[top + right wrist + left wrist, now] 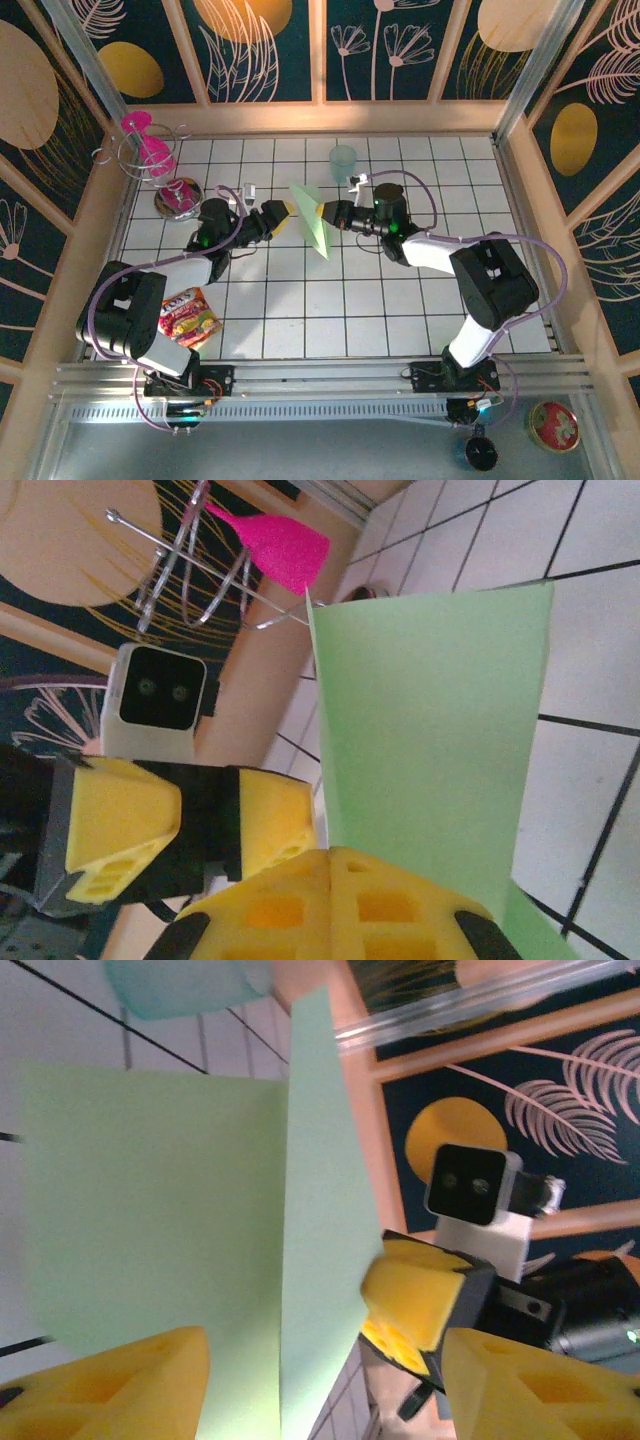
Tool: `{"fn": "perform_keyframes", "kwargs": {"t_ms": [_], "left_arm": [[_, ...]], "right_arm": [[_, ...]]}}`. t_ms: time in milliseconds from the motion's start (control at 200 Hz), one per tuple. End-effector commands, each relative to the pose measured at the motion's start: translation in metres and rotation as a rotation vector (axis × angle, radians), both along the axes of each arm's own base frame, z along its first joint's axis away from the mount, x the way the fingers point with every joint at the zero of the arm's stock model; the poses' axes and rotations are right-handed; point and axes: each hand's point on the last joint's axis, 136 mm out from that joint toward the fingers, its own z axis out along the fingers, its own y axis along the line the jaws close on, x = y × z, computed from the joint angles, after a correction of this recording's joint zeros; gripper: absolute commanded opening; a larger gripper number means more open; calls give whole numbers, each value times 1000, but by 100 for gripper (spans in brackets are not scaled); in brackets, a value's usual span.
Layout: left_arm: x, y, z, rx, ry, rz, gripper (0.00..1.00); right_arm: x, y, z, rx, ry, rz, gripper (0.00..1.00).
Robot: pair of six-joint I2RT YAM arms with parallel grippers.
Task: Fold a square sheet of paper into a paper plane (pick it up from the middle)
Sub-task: Turn over the paper at the center of the table.
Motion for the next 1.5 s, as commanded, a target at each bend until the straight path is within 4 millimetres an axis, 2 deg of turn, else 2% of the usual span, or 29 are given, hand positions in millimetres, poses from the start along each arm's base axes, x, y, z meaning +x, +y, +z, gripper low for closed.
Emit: {"fn": "perform_keyframes", "kwargs": {"t_ms": [0,165,265,511,691,806,1001,1497], "left_arm": [[-12,-14,24,-71,-92,-84,62],[-19,-24,35,-130,-132,-142,61],[-19,-28,31,-132,-119,-149,59],[-25,-36,35,-139,-142,-192,57],[-30,-42,41,-164,-170,-225,49],[-32,-43,49,-186,-195,-237,41],[-34,-44,50,-184,-202,-242,33],[-22,-49,58,-190,-235,-240,24]], "right_arm": [[-10,-1,41,126,-44,43,0],[-16,-3,54,197,-31,68,0],[-18,-3,58,219,-26,76,0],[-18,-4,59,245,-2,84,0],[-18,-5,63,285,15,92,0],[-17,-6,61,288,29,90,0],[-14,-7,57,282,44,79,0],[-13,-6,50,297,93,81,0]]}}
